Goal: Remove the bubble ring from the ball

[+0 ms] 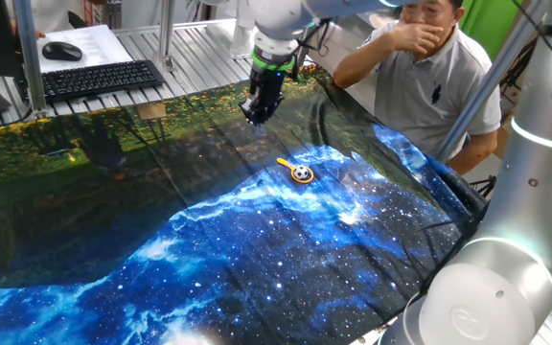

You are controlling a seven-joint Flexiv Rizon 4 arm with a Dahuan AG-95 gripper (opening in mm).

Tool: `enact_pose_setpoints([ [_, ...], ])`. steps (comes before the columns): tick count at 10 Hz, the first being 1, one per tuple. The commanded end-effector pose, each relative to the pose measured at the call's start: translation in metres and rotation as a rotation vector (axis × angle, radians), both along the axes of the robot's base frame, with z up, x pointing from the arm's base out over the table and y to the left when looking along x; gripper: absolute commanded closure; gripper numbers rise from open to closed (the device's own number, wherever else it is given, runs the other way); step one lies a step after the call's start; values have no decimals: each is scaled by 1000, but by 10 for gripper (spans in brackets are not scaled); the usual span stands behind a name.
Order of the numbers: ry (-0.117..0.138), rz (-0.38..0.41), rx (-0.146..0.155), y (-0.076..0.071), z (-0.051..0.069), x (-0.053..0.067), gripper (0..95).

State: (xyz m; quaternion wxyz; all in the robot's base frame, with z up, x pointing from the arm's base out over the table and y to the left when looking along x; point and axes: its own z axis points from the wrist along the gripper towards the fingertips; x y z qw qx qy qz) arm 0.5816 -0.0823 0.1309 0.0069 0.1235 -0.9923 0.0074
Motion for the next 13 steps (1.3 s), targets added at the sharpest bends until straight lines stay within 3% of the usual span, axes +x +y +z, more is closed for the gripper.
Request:
enact_pose_setpoints([
  [1, 15, -30, 16, 0, -1, 4, 950],
  [3, 20, -37, 30, 0, -1, 4, 950],
  [4, 20, -40, 3, 0, -1, 4, 950],
  [5, -5, -56, -14, 0, -1, 4, 950],
  [8, -35, -84, -45, 0, -1, 4, 950],
  [10, -33, -93, -57, 0, -1, 4, 950],
  [11, -29, -70, -81, 0, -1, 4, 950],
  [13, -29, -62, -85, 0, -1, 4, 950],
])
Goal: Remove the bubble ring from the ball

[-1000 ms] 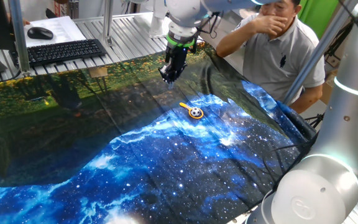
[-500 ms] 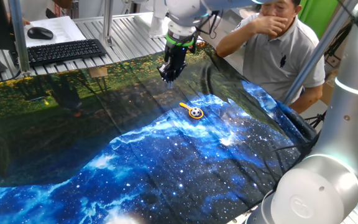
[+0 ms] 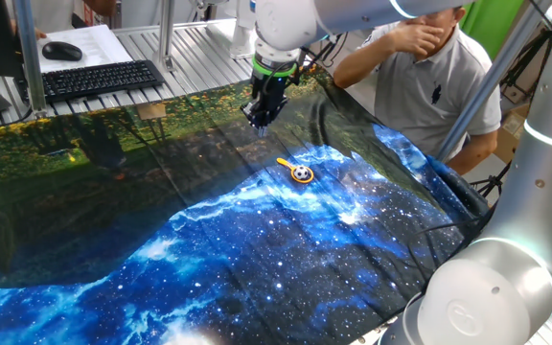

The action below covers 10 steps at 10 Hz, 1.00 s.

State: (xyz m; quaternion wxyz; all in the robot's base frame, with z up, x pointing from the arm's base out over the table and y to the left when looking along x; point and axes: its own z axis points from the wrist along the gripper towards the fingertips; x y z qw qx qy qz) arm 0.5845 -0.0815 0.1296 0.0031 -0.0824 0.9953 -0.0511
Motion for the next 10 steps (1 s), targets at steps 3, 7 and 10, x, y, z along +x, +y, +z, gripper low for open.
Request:
enact_pose_setpoints([
  [3, 7, 43, -48, -12, -7, 7, 380],
  [7, 19, 77, -37, -47, -26, 19, 380],
  [10, 15, 77, -30, -68, -38, 19, 380],
])
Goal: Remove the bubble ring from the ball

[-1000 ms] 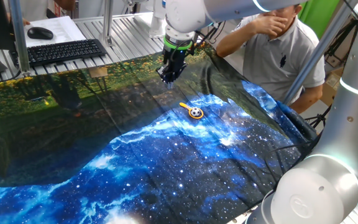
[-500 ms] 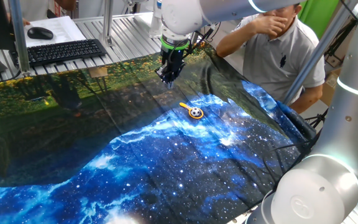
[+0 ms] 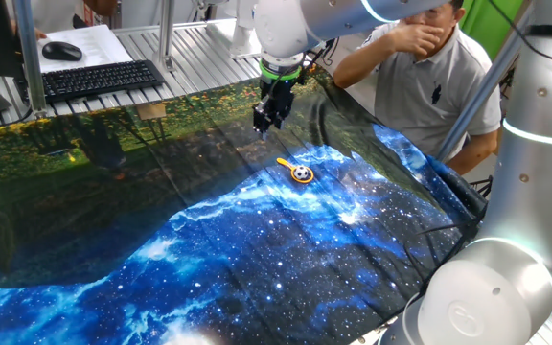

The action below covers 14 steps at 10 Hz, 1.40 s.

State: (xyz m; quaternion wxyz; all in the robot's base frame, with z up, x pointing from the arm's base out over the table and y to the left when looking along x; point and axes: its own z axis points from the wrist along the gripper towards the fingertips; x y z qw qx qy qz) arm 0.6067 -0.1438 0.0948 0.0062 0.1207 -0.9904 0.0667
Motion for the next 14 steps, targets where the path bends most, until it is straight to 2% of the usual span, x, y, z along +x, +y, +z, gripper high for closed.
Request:
enact_pose_setpoints([
  [1, -4, 1, 9, -10, -7, -3, 380],
  [4, -9, 2, 16, -23, -19, -5, 380],
  [6, -5, 2, 36, -34, -34, -4, 380],
  [7, -6, 2, 36, -38, -40, -5, 380],
  [8, -9, 2, 39, -38, -45, -5, 570],
  [10, -10, 2, 50, -39, -55, -7, 570],
  [14, -13, 2, 63, -39, -70, -9, 570],
])
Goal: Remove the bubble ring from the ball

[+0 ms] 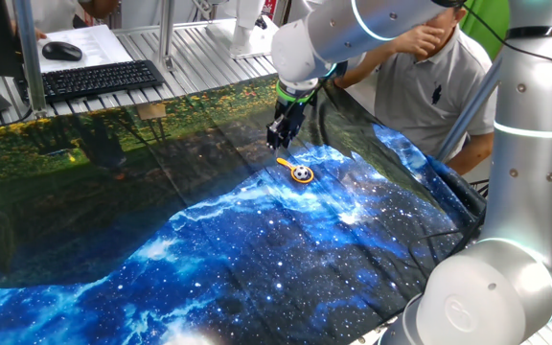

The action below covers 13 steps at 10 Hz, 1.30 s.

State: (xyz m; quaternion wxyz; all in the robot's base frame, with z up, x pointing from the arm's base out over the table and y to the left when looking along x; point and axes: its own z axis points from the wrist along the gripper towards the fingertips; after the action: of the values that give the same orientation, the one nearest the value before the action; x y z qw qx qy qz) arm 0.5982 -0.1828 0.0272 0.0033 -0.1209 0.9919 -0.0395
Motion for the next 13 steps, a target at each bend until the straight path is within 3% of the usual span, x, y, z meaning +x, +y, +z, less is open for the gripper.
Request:
enact_pose_setpoints([
  [1, -2, 1, 10, 0, -5, -1, 570],
  [5, -27, 3, 57, 1, -5, -1, 570],
  [10, -20, 2, 39, 1, -5, -1, 570],
  [13, -32, 3, 40, 1, -5, -1, 570],
])
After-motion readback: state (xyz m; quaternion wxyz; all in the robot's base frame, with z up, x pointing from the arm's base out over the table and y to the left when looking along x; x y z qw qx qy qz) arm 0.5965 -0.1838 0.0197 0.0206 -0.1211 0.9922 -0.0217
